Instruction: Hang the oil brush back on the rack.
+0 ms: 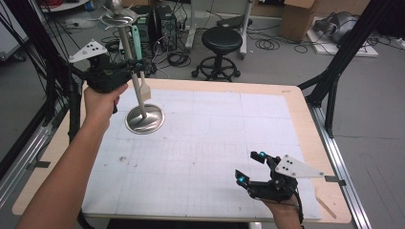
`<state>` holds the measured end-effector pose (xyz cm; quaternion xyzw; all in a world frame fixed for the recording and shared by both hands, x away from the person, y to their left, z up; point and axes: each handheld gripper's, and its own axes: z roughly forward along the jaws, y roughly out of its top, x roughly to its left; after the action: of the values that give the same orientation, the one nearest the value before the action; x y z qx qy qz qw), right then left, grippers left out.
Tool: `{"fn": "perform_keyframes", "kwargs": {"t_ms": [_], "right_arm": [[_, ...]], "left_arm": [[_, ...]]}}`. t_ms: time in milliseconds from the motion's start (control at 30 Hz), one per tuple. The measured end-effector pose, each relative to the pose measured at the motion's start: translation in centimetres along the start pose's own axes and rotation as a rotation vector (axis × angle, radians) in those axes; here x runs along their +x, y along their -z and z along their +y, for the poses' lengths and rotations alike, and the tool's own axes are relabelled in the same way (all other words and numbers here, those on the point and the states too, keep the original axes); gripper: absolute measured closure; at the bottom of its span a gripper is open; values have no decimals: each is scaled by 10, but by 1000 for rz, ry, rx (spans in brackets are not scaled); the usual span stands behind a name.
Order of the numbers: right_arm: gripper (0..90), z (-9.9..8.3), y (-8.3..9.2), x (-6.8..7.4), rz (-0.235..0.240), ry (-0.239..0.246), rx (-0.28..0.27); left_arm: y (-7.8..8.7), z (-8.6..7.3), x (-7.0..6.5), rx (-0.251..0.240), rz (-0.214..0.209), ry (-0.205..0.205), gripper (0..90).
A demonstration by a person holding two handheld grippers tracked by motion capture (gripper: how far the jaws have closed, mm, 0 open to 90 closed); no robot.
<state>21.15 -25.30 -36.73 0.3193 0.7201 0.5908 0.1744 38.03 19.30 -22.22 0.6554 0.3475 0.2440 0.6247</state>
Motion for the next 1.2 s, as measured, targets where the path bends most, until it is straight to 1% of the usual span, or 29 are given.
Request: {"fn": "perform_keyframes", "kwargs": {"t_ms": [100, 167, 333, 433, 600, 733, 833, 900, 933, 1000, 1033, 1133, 1167, 1200], "right_arm": [[182, 0, 0, 0, 1, 4, 0], [182, 0, 1, 0, 1, 1, -1], [182, 0, 1, 0, 0, 0, -1], [183, 0, 2, 1, 5, -2, -8], [182, 0, 2, 1, 4, -2, -5], [182, 0, 2, 1, 6, -6, -5], [182, 0, 2, 1, 8, -3, -5], [182, 0, 1, 2, 9, -9, -2], [182, 0, 1, 2, 10, -4, -1], [182, 0, 1, 1, 11, -4, -1], [182, 0, 1, 2, 10, -8, -1], [183, 0, 2, 2, 14, -7, 0], [183, 0, 1, 2, 14, -8, -3], [183, 0, 0, 2, 18, -13, 0]], "left_arm": [[-1, 0, -1, 3, -3, -1, 838], [-1, 1, -3, 2, 0, -8, 838], [-1, 2, -1, -2, 8, -1, 838], [-4, 4, -2, 10, 12, -7, 838], [-6, 5, -3, 11, 18, -4, 838], [-7, 5, -3, 16, 28, -7, 838], [-10, 3, -5, 31, 41, -4, 838], [-10, 3, -5, 31, 43, -5, 838], [-10, 4, -6, 21, 44, -4, 838], [-10, 4, -6, 20, 49, -4, 838], [-9, 4, -6, 20, 56, -3, 838], [-9, 4, -4, 20, 59, 3, 838], [-10, 4, -4, 21, 67, 9, 838], [-10, 4, -4, 21, 67, 9, 838]]}}
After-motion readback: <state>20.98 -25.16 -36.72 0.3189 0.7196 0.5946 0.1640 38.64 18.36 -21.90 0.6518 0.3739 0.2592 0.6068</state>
